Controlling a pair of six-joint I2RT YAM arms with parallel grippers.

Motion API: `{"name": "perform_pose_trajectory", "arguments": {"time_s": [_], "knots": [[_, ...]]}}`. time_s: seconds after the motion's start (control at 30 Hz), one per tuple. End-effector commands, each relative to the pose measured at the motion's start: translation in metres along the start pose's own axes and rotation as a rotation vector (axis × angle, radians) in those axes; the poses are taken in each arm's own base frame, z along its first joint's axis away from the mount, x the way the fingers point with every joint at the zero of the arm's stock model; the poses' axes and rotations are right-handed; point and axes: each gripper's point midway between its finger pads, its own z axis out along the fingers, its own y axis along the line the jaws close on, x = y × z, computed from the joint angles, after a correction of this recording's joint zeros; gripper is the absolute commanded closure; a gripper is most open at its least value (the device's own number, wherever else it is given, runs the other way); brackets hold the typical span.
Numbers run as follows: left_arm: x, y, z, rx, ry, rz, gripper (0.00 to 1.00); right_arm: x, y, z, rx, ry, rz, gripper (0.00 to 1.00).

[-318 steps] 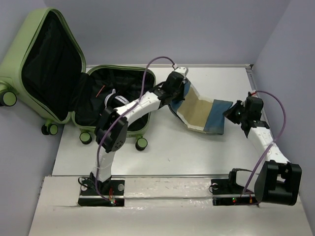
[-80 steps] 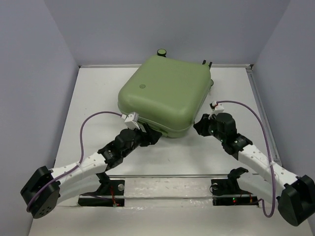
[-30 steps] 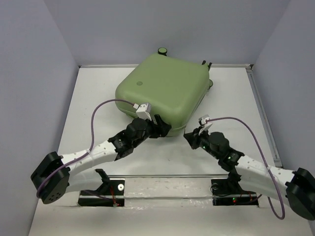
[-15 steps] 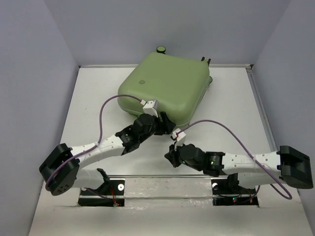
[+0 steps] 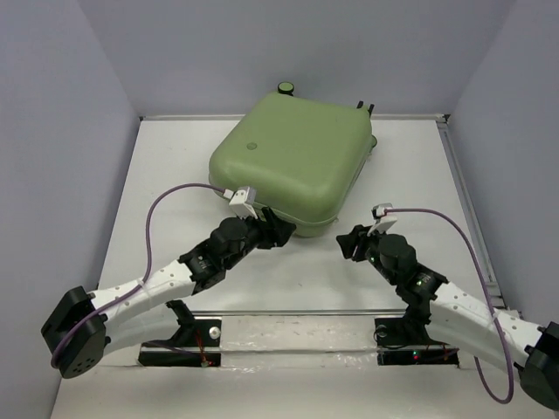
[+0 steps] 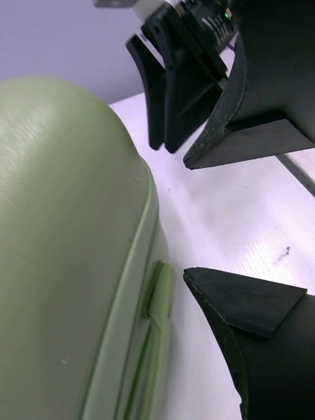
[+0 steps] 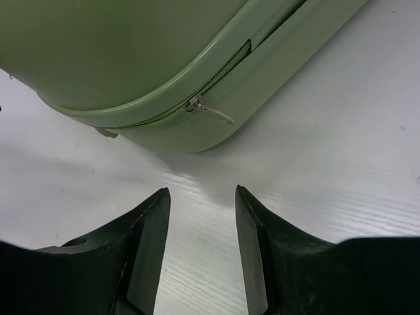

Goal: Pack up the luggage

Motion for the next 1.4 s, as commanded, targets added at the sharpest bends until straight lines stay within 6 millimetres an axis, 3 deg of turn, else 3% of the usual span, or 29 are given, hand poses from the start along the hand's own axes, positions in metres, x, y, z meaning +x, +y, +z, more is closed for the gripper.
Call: {"name": "perform_pose_trajectory", "arguments": {"time_s": [0.0, 0.07, 0.17, 0.27, 0.33, 0.73, 0.9, 1.1, 1.37], "knots": [[-0.005, 0.000, 0.001, 0.005, -0.034, -0.018, 0.27, -0.019, 0.014, 0.013, -0.121, -0.038, -0.095, 0.50], [-0.005, -0.002, 0.003, 0.008, -0.030, -0.015, 0.27, -0.021, 0.018, 0.021, -0.140, -0.030, -0.134, 0.49], [-0.007, -0.004, 0.006, 0.007, -0.030, 0.000, 0.27, -0.034, 0.012, 0.032, -0.116, -0.069, -0.167, 0.49], [-0.005, -0.004, 0.008, 0.006, -0.020, 0.010, 0.27, -0.046, -0.007, 0.045, -0.063, -0.096, -0.179, 0.49], [-0.005, -0.005, 0.009, 0.010, -0.017, 0.011, 0.28, -0.053, -0.007, 0.049, -0.107, -0.137, -0.178, 0.49], [-0.011, -0.006, 0.019, -0.008, -0.038, 0.024, 0.29, -0.050, 0.033, 0.053, -0.362, -0.183, -0.195, 0.52], [-0.016, -0.010, 0.023, -0.006, -0.048, 0.028, 0.29, -0.043, 0.029, 0.049, -0.349, -0.160, -0.167, 0.52], [-0.014, -0.007, 0.023, -0.013, -0.049, 0.030, 0.29, -0.037, 0.000, 0.041, -0.193, -0.137, -0.113, 0.52], [-0.019, -0.011, 0.024, -0.004, -0.058, 0.032, 0.30, -0.032, 0.006, 0.041, -0.225, -0.097, -0.131, 0.49]]}}
